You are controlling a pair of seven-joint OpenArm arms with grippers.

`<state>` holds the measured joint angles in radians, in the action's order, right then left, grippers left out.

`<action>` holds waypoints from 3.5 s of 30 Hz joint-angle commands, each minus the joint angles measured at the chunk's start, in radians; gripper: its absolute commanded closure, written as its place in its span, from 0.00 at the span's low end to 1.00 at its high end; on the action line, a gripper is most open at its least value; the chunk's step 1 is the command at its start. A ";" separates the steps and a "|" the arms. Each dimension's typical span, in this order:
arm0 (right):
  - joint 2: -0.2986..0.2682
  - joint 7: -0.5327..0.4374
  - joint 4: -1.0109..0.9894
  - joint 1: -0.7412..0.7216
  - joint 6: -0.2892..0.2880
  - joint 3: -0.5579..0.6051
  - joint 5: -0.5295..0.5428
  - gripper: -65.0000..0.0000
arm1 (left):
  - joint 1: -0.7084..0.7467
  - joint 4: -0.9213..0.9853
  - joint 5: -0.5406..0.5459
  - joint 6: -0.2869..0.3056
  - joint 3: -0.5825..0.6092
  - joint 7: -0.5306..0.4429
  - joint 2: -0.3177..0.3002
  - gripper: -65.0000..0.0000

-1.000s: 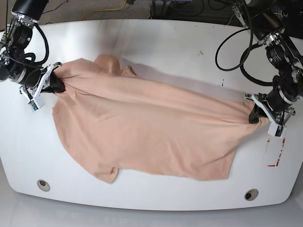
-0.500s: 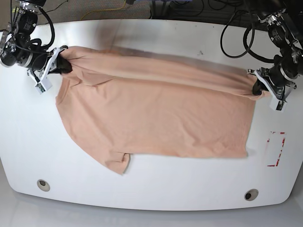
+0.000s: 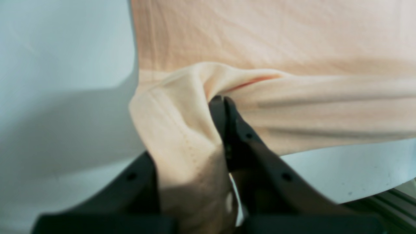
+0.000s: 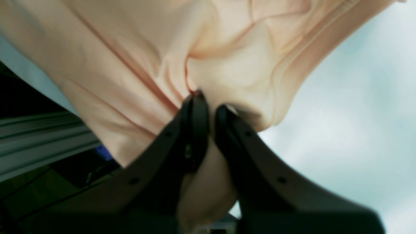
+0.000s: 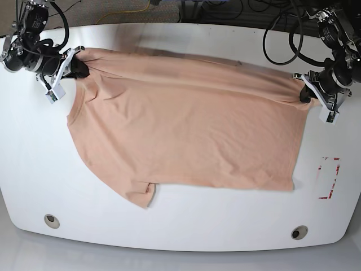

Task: Layout the t-shirt on the table in an organized manner, then fold the t-shirt properly
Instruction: 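Lay the shirt flat, dragging both grippers back along the table, then open both grippers and release the shirt edge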

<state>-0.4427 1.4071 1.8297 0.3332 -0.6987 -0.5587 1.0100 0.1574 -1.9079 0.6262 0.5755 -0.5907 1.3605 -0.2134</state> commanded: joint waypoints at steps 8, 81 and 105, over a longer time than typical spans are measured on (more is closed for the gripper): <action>0.014 -0.011 0.011 0.050 0.001 -0.005 -0.027 1.00 | -0.071 0.115 -0.087 -0.002 -0.004 -0.020 -0.017 1.00; 0.167 -0.011 0.015 -0.154 0.001 -0.182 -0.182 0.00 | -0.368 0.454 -0.099 -0.005 0.114 -0.123 -0.014 0.27; 0.338 -0.011 0.008 0.079 0.001 -0.324 0.033 0.00 | -0.335 0.311 0.172 -0.001 -0.007 -0.072 -0.042 0.23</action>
<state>-0.1089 1.4147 1.8229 0.4091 -0.6956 -0.8955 1.0176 -0.1631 -1.5795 0.7589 0.5755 -0.5968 1.2972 -0.2451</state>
